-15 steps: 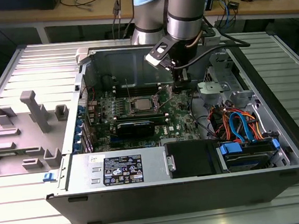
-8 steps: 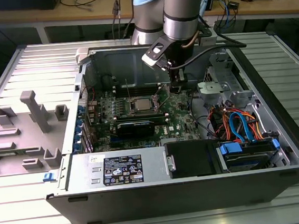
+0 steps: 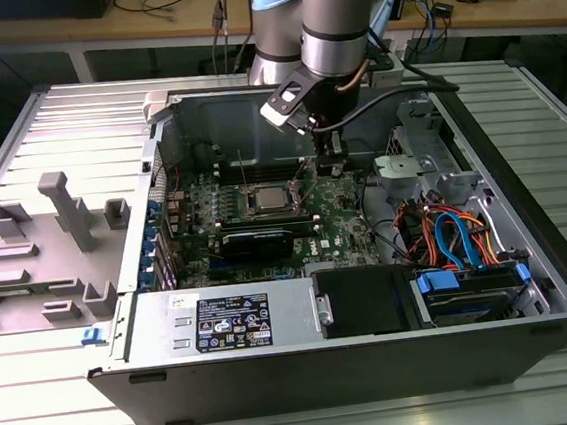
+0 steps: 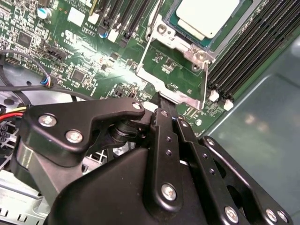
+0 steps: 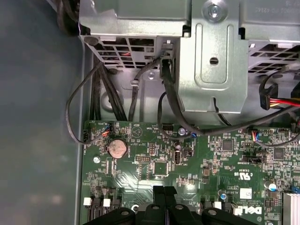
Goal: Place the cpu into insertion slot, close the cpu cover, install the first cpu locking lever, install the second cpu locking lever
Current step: 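Close the cpu cover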
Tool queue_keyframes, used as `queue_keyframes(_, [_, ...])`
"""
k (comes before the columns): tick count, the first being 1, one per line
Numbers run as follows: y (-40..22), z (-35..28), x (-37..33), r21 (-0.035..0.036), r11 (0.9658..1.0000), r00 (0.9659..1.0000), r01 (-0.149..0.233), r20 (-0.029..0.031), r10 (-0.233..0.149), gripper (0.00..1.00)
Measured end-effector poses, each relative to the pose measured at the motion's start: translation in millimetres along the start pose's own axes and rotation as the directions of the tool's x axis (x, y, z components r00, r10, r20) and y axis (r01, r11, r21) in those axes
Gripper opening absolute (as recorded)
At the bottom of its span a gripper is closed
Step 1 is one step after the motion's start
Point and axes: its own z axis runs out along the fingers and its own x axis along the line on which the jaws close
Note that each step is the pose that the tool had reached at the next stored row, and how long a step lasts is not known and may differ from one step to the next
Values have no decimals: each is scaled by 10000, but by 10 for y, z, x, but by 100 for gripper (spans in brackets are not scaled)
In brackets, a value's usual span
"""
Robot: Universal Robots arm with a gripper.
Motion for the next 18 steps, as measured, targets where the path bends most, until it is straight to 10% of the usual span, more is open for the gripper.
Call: queue_keyframes(18, [-66, -1, 3, 0, 10000, 10000, 1, 0, -1, 11])
